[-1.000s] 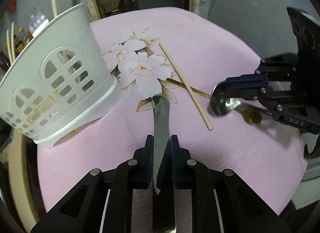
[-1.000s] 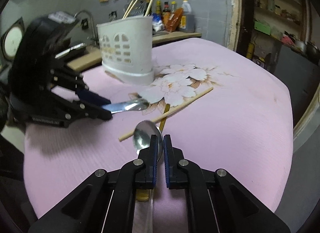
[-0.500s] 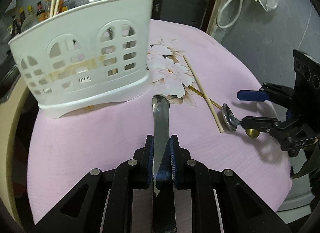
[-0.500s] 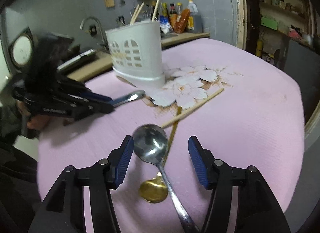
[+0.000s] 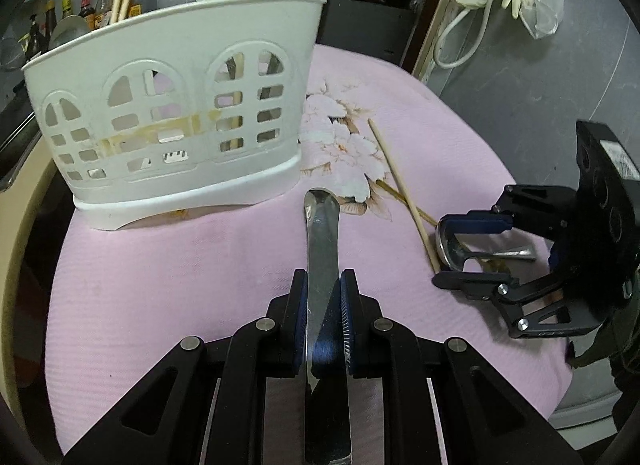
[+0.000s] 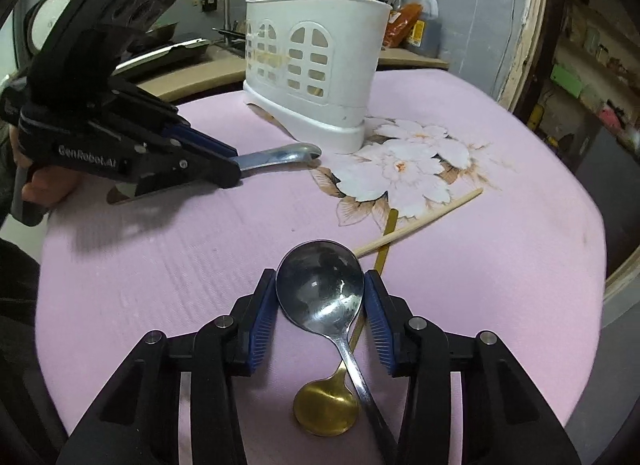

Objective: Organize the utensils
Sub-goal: 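Lift the knife with the left tool while the right tool lifts the spoon toward the caddy, then lower the knife into the caddy with the left tool while the right tool drops the spoon in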

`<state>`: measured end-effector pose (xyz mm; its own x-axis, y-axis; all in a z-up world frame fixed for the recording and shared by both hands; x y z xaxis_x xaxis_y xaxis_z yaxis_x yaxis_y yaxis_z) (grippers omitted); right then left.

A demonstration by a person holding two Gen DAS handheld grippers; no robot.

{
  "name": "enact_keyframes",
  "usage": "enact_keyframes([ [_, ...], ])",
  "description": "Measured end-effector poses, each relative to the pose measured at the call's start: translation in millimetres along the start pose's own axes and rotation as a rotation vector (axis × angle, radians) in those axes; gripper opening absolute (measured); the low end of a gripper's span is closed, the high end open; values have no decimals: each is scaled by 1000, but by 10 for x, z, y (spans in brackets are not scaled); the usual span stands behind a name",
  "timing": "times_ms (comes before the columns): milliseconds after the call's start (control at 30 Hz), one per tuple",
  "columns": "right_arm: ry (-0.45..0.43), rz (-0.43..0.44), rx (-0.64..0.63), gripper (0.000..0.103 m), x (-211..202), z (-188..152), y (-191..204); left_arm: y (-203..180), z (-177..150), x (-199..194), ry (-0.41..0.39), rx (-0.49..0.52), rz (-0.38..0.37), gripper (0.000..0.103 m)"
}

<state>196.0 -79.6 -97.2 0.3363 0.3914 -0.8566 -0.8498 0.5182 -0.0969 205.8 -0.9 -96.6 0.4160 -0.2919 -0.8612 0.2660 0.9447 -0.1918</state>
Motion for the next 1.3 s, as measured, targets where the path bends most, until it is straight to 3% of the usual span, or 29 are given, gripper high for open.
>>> enact_keyframes([
  [100,-50,-53,-6,41,-109,20,14,13,1,-109,-57,-8,-2,13],
  [367,-337,-143,39,40,-655,301,71,-27,73,-655,-357,0,41,13],
  [533,-451,-153,44,40,-840,528,153,-39,130,-979,-523,-17,58,13],
  [800,-593,-102,66,40,-1122,922,177,182,373,-1437,-656,-76,56,13],
  [933,-690,-54,93,40,-1364,1284,82,494,634,-1678,-723,-133,6,13],
  [1300,-868,67,206,40,-1568,2138,-332,1553,1269,-2230,-941,-315,7,13],
])
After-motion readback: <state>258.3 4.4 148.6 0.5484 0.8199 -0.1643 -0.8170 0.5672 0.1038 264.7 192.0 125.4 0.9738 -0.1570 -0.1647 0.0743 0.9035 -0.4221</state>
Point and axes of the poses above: each gripper's, at about its wrist camera, not at the fingertips, and x roughly the way its jaws point, y to its left, z to its top, the point moved 8 cm from there along x, roughly the way its jaws point, and after that the axes turned 9 degrees about y, right-handed, at the moved point
